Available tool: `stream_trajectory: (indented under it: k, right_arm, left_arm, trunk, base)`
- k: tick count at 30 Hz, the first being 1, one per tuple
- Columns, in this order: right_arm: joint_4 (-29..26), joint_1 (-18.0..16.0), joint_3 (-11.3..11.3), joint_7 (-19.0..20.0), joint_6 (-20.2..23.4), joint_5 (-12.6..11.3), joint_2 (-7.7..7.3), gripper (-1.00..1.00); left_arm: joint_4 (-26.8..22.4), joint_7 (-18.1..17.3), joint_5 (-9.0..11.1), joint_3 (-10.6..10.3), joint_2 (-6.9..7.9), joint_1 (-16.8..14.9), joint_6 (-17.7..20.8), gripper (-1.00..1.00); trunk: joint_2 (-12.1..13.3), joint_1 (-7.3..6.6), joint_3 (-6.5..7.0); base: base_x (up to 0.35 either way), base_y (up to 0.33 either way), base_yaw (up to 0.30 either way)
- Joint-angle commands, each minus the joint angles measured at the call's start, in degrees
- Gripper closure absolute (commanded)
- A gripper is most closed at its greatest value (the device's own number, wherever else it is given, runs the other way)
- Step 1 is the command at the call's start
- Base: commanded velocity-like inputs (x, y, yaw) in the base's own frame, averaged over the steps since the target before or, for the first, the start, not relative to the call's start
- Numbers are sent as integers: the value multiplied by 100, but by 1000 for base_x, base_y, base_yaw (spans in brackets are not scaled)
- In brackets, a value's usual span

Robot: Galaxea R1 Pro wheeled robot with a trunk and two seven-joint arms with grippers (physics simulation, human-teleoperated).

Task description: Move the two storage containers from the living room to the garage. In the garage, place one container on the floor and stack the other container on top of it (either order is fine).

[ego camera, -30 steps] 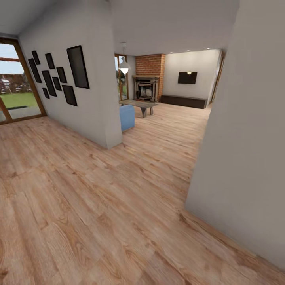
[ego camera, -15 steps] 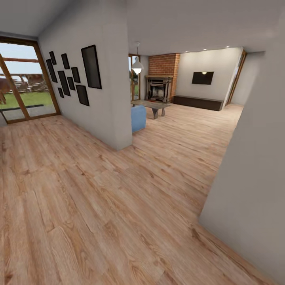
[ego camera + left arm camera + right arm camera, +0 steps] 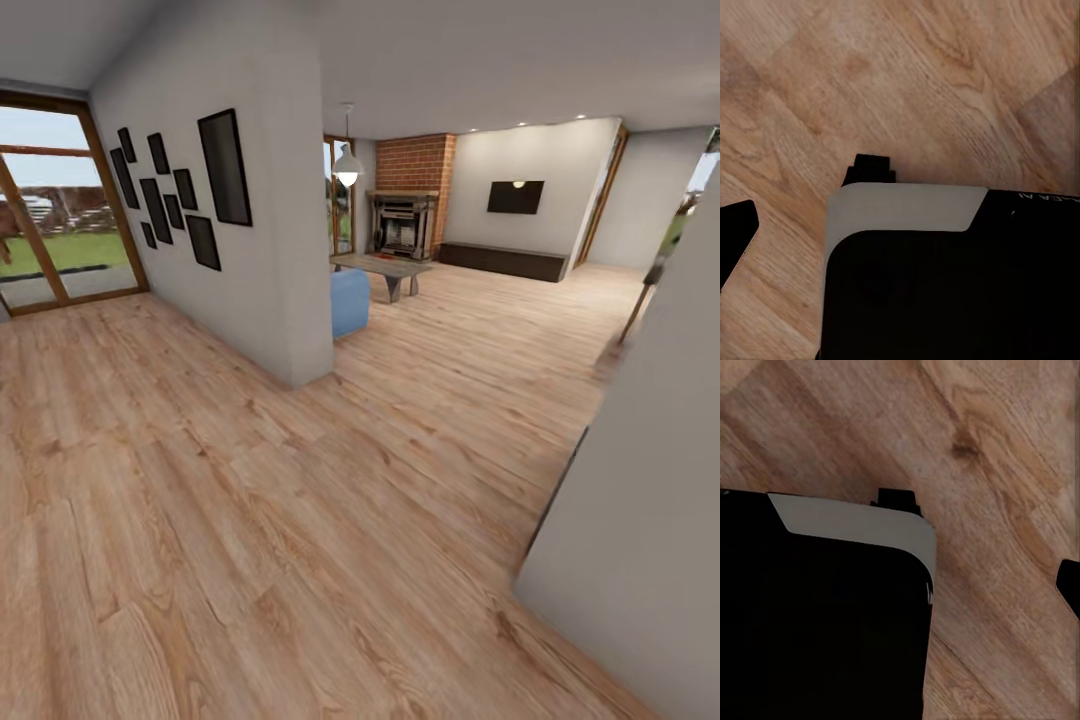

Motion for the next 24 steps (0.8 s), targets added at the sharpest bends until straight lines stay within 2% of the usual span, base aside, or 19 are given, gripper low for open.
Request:
stream_trajectory:
  k: [1,7,17,24]
  right_arm:
    - [17,-6,48,-5,-34,-50,4,-100]
    - [13,-6,48,-5,-14,-50,27,-100]
    - [12,-6,48,-5,-23,-50,11,-100]
    - [14,-5,48,-5,-32,-55,11,-100]
  left_arm:
    - [-2,-22,57,-6,2,-3,25,-100]
    - [-2,-20,59,-6,2,-3,25,-100]
    - [-2,-21,58,-6,2,-3,25,-100]
    - [-2,-20,58,-6,2,-3,25,-100]
  trunk:
    - [-2,3,-5]
    - [-2,3,-5]
    - [-2,3,-5]
    - [-2,3,-5]
  base:
    - [320,0,0]
    - [320,0,24]
    - [320,0,237]
    - [320,0,33]
